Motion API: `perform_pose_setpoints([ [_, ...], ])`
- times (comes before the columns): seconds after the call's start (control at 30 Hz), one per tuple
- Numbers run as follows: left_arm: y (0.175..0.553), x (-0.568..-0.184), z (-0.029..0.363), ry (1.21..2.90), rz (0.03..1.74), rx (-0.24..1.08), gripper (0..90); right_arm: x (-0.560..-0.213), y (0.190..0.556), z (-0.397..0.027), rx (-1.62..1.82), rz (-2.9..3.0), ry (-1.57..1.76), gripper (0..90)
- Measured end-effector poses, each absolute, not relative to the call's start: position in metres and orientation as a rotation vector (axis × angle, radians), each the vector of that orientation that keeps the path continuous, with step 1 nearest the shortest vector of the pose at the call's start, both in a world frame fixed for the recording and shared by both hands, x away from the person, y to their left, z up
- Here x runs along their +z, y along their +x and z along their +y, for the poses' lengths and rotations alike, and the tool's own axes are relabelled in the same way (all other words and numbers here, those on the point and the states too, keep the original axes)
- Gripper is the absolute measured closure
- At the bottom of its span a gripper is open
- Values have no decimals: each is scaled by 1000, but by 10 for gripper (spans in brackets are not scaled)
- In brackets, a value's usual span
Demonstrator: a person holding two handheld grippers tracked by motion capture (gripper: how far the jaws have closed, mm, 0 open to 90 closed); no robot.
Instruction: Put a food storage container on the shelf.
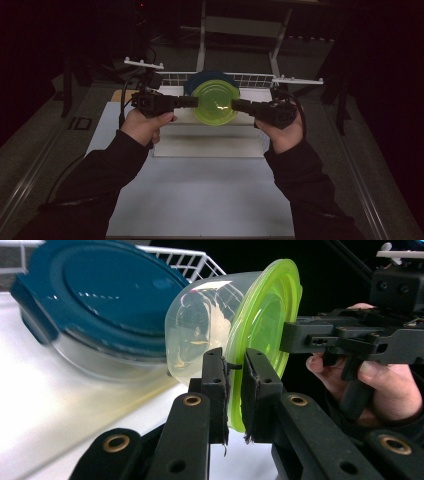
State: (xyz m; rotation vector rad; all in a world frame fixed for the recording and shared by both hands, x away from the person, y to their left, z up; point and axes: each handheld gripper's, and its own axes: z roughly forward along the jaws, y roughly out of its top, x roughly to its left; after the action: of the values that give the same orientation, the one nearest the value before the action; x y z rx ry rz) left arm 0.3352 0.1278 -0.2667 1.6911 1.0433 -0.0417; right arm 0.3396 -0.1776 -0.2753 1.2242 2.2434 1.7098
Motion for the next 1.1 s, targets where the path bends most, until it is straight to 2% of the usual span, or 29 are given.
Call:
perform_pose_setpoints([
  [0.77,384,-259,127,1639,1123,-50,791,-262,391,-170,1674,2210,1319,796],
  [0.83,386,-259,128,1629,1125,-65,767,-262,394,-170,1677,2210,1345,788],
  [0.87,389,-260,128,1627,1129,-59,738,-262,397,-170,1658,2204,1352,745],
  [1.1,399,-264,129,1584,1140,-78,707,-261,403,-169,1644,2198,1390,721],
])
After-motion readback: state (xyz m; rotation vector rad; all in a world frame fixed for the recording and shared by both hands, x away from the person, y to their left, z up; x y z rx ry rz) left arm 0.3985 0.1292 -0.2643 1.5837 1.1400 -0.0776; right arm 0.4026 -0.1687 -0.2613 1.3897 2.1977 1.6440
